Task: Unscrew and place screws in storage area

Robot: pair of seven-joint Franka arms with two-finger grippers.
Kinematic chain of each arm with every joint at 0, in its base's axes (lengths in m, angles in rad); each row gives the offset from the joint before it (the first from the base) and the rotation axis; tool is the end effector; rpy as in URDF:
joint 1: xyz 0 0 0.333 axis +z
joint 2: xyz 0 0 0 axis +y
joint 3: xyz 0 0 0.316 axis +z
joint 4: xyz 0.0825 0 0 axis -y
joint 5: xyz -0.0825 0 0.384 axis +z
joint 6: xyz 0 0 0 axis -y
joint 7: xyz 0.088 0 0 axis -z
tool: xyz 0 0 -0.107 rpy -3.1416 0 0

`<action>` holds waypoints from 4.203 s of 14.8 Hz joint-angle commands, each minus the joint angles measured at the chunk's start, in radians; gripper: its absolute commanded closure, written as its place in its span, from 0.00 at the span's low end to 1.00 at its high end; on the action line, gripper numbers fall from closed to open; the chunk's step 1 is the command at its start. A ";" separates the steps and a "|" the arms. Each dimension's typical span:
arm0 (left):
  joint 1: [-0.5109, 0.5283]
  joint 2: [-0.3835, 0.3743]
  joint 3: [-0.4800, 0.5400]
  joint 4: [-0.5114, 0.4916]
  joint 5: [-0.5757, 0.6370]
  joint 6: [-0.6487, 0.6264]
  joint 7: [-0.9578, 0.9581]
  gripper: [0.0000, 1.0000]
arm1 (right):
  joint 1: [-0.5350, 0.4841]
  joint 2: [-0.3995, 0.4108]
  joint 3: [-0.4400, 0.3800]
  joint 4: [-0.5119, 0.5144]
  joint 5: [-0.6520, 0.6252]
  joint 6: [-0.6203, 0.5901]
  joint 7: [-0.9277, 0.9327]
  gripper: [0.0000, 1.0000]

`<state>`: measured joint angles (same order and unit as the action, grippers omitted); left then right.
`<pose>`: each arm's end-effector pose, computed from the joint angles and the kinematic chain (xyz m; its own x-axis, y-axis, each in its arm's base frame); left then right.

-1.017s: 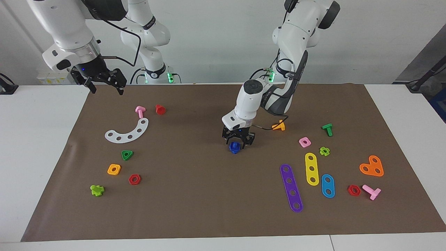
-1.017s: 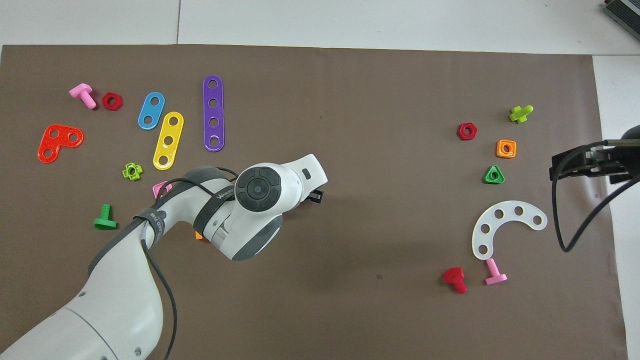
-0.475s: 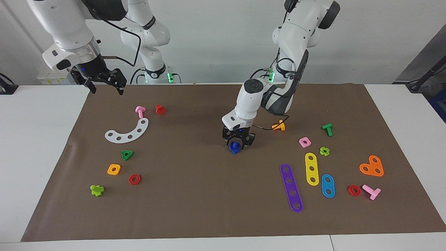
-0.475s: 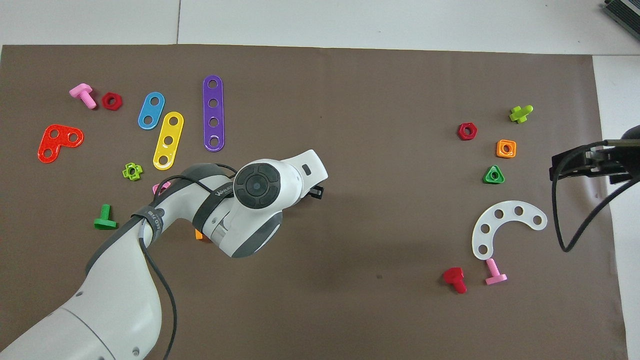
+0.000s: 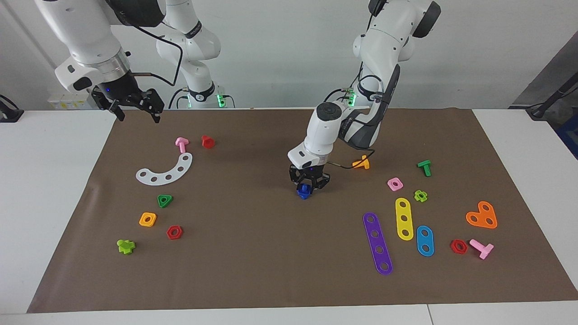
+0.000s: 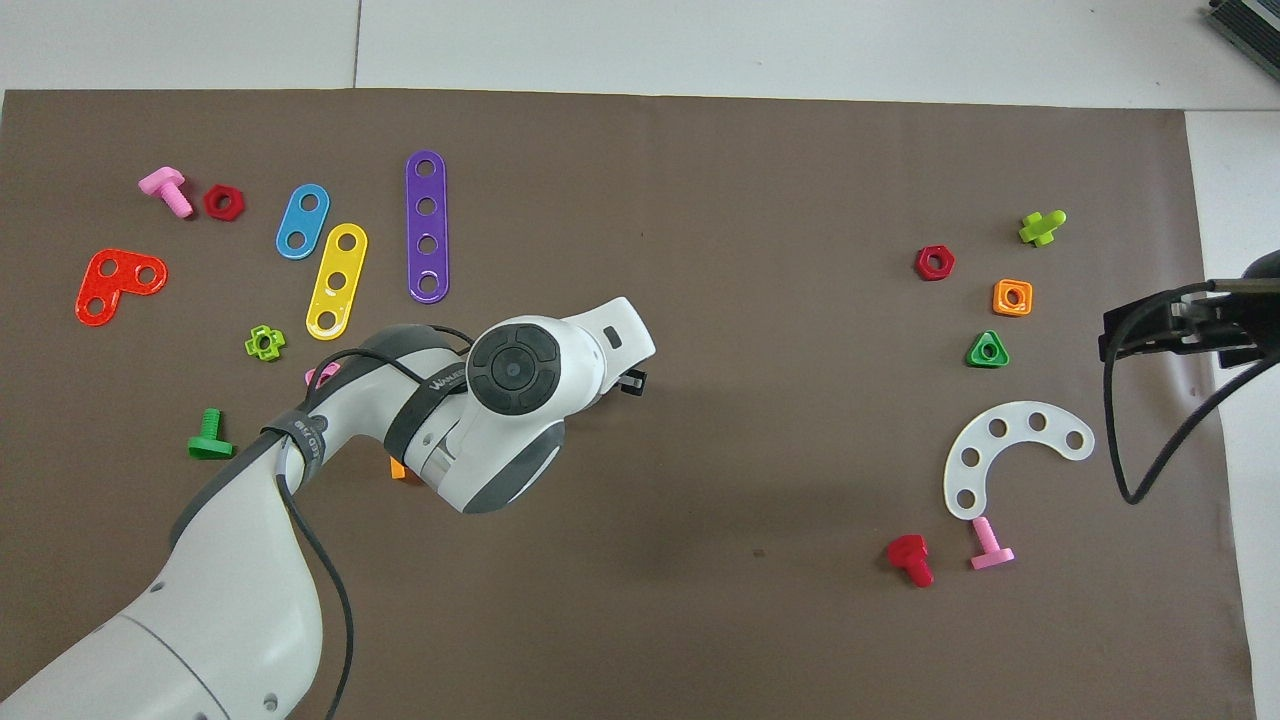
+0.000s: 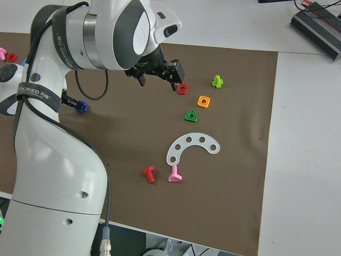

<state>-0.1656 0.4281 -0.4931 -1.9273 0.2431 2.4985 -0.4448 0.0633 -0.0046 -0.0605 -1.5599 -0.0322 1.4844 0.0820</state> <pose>0.5174 -0.3772 0.3099 0.9318 -0.3163 0.1781 -0.3373 -0.9358 0.1029 0.5439 -0.0022 0.6249 0.9943 -0.0818 -0.0680 -0.0794 -0.9961 0.0376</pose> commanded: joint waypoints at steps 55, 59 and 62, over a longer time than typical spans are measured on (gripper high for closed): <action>0.060 -0.514 0.467 -0.027 -0.232 -0.516 0.492 0.00 | 0.648 0.595 0.005 -0.023 -0.077 0.903 0.591 0.27; 0.061 -0.497 0.527 0.212 -0.271 -0.746 0.609 0.00 | 0.648 0.594 0.005 -0.052 -0.075 0.898 0.584 0.34; 0.063 -0.477 0.531 0.330 -0.265 -0.852 0.612 0.00 | 0.648 0.592 0.005 -0.057 -0.075 0.898 0.584 0.39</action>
<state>-0.0871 -0.0907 0.0224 -1.6977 -0.0098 1.7294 0.1485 0.7157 0.5910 -0.0572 -1.6101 -0.0950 2.3872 0.6831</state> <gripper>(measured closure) 0.000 0.348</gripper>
